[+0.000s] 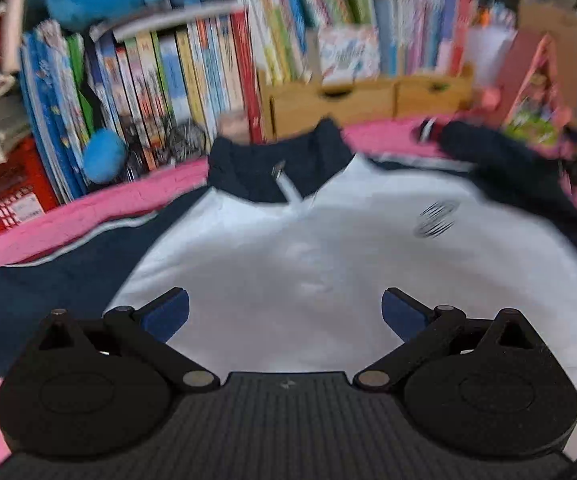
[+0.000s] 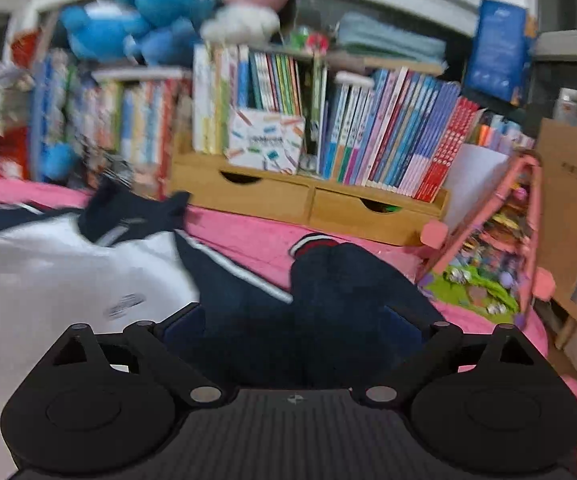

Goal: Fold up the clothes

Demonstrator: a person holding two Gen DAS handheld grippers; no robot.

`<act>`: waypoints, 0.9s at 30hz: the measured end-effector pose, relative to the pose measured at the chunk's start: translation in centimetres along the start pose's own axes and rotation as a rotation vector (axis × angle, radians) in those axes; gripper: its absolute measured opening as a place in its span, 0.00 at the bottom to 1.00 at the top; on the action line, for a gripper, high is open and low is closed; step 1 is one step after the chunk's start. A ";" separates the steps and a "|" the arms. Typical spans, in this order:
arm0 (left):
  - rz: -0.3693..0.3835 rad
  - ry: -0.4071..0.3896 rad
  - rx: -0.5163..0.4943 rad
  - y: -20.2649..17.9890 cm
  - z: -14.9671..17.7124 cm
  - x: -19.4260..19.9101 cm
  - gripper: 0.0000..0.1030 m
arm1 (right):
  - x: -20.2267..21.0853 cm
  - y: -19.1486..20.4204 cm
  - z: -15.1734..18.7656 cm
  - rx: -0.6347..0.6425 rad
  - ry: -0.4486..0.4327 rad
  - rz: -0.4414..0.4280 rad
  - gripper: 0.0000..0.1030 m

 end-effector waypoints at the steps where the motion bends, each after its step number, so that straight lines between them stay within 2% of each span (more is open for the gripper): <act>1: 0.001 0.019 0.002 0.0 0.6 -1.3 1.00 | -2.3 0.1 -0.4 0.007 0.014 0.027 0.91; 3: 0.016 0.040 0.017 0.1 1.9 -3.4 1.00 | -6.9 0.1 -1.4 0.016 0.043 0.078 0.91; 5: 0.041 -0.007 0.053 0.6 2.6 -3.7 1.00 | -10.6 -0.1 -1.9 0.011 0.076 0.115 0.91; 8: 0.062 -0.012 0.070 0.9 2.8 -3.8 1.00 | -15.5 -0.7 -2.2 -0.001 0.157 0.131 0.90; 9: 0.067 -0.011 0.076 1.0 2.7 -3.9 1.00 | -16.9 -1.0 -1.9 -0.004 0.200 0.132 0.65; 10: 0.072 -0.010 0.081 1.1 2.7 -3.9 1.00 | -17.8 -1.3 -1.4 -0.023 0.243 0.116 0.07; 12: 0.076 -0.009 0.084 1.2 2.7 -4.0 1.00 | -18.2 -2.6 -0.8 -0.117 0.281 0.090 0.04; 14: 0.076 -0.009 0.083 1.2 2.6 -4.2 1.00 | -16.5 -4.1 -1.1 -0.140 0.218 0.115 0.04; 17: 0.077 -0.008 0.082 1.1 2.4 -4.4 1.00 | -10.6 -8.1 -2.2 -0.152 0.056 0.234 0.04; 20: 0.078 -0.007 0.082 1.1 2.5 -4.3 1.00 | -4.4 -13.8 -1.8 -0.209 -0.025 0.366 0.04; 24: 0.077 -0.006 0.081 1.2 2.5 -4.2 1.00 | 0.0 -21.3 2.1 -0.301 0.035 0.526 0.04; 26: 0.077 -0.006 0.080 1.2 2.5 -4.1 1.00 | 0.7 -23.9 4.5 -0.383 0.105 0.549 0.07; 27: 0.076 -0.006 0.079 1.2 2.5 -4.1 1.00 | 0.7 -24.9 5.8 -0.425 0.154 0.561 0.12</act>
Point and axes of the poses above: each gripper's, at about its wrist camera, not at the fingertips, and x roughly against the way its jaws point, y to its left, z to its underside, the point moved 4 cm from there along -x, roughly the way its jaws point, and after that the axes turned 6 degrees about -x, right-handed, at the moved point
